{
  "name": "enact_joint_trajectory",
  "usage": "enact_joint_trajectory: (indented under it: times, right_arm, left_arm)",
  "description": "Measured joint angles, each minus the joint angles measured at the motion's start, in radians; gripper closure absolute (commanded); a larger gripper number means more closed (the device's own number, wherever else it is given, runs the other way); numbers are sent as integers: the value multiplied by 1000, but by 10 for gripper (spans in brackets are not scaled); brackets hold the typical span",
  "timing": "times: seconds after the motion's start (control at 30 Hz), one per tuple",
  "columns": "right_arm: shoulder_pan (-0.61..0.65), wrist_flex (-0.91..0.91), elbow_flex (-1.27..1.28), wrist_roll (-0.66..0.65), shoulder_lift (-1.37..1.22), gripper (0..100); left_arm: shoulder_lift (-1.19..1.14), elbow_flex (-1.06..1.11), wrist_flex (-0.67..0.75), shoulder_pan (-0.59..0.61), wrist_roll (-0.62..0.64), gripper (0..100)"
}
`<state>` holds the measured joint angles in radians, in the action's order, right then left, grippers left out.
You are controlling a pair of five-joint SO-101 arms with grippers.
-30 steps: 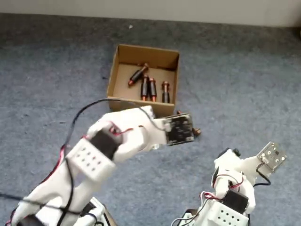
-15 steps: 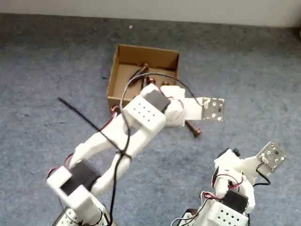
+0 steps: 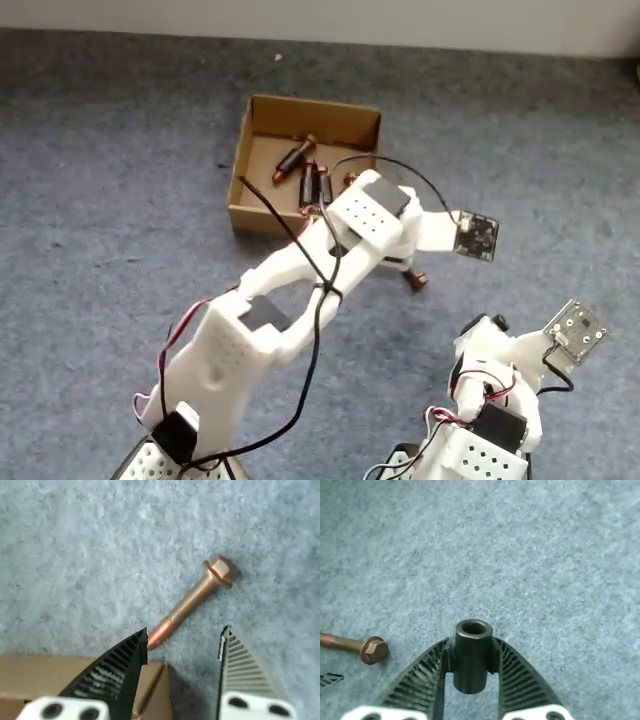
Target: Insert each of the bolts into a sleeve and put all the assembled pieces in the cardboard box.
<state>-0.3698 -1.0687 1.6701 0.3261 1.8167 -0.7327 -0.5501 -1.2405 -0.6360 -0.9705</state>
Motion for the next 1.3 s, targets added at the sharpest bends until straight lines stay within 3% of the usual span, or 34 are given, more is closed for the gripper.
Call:
enact_joint_trajectory:
  times: [0.23,0.6,0.8,1.1,1.3]
  right_arm:
    - [3,0,0,0,0,995]
    - [3,0,0,0,0,995]
    - [3,0,0,0,0,995]
    - [3,0,0,0,0,995]
    - [3,0,0,0,0,995]
  left_arm:
    - [-207,-249,-71,-31,-11,753]
    - [-422,-516,-133,-54,-34,937]
    - [-456,-591,-229,-72,-141,979]
    - [-459,-618,-305,-74,-152,994]
    - [-468,-729,-468,-74,-138,995]
